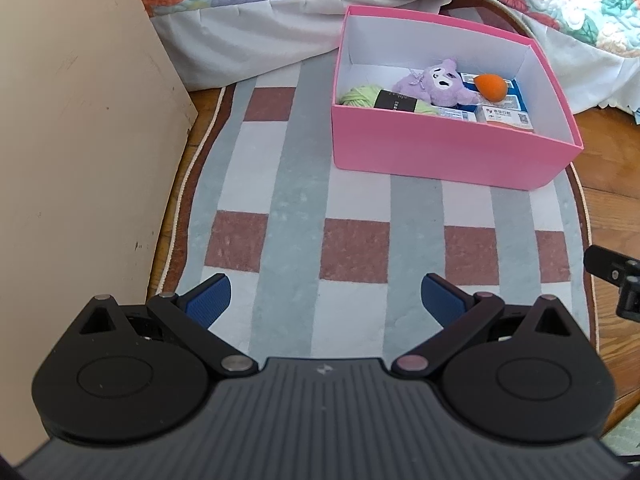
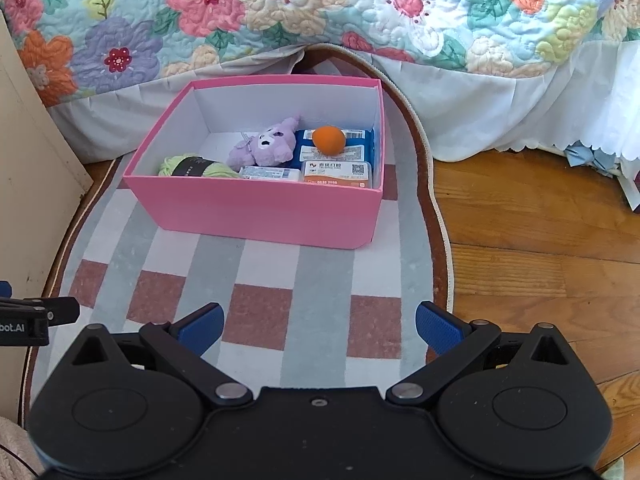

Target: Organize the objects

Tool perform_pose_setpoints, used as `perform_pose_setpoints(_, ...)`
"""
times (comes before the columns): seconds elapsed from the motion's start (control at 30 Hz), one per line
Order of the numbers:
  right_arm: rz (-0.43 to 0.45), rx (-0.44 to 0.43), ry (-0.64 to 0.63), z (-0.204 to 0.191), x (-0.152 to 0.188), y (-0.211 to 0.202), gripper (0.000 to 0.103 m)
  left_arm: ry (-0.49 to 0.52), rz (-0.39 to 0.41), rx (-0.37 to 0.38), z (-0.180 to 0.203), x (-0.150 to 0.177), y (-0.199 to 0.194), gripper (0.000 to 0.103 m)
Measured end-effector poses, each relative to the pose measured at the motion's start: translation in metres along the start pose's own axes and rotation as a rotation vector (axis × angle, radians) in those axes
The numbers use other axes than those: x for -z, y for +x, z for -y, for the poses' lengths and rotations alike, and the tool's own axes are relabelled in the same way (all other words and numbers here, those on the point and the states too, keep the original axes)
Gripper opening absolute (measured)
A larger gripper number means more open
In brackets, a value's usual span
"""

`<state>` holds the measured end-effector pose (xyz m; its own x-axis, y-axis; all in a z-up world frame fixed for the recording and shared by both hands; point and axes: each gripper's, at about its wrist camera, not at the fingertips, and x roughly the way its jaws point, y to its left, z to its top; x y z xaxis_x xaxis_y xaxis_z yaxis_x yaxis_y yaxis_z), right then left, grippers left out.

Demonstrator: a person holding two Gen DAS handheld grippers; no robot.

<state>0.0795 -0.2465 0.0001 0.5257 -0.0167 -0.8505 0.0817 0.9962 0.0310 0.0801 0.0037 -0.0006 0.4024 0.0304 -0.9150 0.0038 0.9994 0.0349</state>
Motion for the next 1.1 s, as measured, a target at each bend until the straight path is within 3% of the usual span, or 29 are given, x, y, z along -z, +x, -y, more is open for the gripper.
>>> perform_pose_setpoints(1.1,-0.004,0.029,-0.014,-0.0033,0.0009,-0.0037,0.103,0.0,-0.014,-0.01,-0.0054,0.0038,-0.0014,0.103)
